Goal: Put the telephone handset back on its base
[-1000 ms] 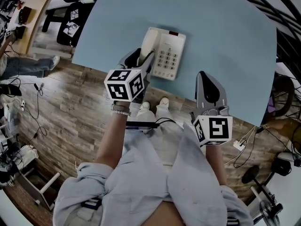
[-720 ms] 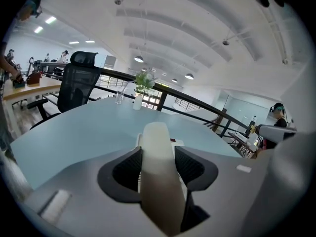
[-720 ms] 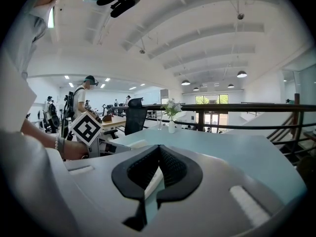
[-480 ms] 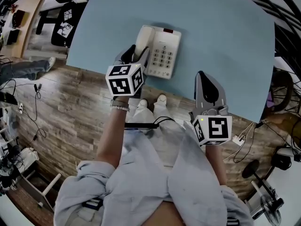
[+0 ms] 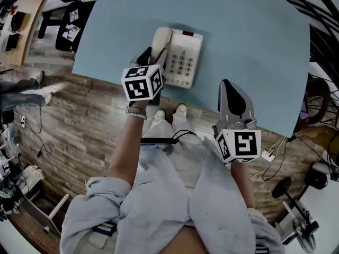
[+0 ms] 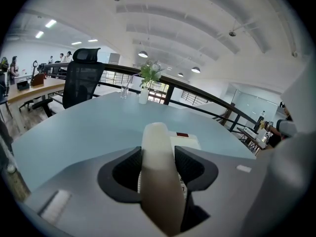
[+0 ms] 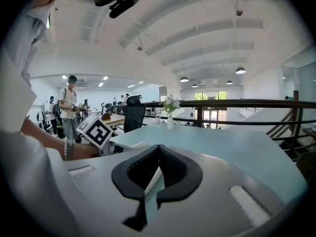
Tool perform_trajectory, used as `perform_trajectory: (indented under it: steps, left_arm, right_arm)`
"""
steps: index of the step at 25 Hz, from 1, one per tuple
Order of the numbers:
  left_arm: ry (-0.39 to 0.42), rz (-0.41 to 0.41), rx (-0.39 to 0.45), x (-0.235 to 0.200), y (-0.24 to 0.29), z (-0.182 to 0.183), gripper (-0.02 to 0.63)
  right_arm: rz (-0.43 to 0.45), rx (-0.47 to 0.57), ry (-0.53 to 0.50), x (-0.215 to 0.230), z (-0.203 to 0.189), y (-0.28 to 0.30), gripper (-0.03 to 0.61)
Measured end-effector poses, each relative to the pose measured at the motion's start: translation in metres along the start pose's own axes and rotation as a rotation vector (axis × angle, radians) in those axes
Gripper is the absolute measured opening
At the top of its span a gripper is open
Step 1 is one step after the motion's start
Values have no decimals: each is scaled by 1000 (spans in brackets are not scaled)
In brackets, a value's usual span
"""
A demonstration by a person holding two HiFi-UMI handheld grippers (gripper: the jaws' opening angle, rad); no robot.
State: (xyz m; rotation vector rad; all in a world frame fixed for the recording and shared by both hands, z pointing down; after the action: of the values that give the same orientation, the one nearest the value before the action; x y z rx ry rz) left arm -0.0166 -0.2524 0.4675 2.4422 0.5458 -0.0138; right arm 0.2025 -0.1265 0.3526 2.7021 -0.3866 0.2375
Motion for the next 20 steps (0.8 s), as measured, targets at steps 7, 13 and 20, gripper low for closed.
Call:
perform_trajectory:
  steps: [7,13,20]
  left_arm:
    - [22,-8,-35,1,7,-7,207]
    - [66,14,-50,2,10,-10,209]
    - [128,78,-102,8,9,-5,209]
  right_arm:
    - [-4,-1,20,0,-2,4,5]
    - [-4,-14,16,-3,-4,5,5]
    - [-9,3,30,-7,-3,5,5]
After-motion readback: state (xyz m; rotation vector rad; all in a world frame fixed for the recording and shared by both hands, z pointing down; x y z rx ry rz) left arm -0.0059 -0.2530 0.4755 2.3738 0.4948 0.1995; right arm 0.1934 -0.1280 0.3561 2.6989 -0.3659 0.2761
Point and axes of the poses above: the fingertips, and each gripper's own axes: y forward along the fingers, x to its right, z out of its top, the point moved 6 cm from there along -y, backward along the fingers, and after that the axes turned 10 degrees about y, right-handed, at the moved point
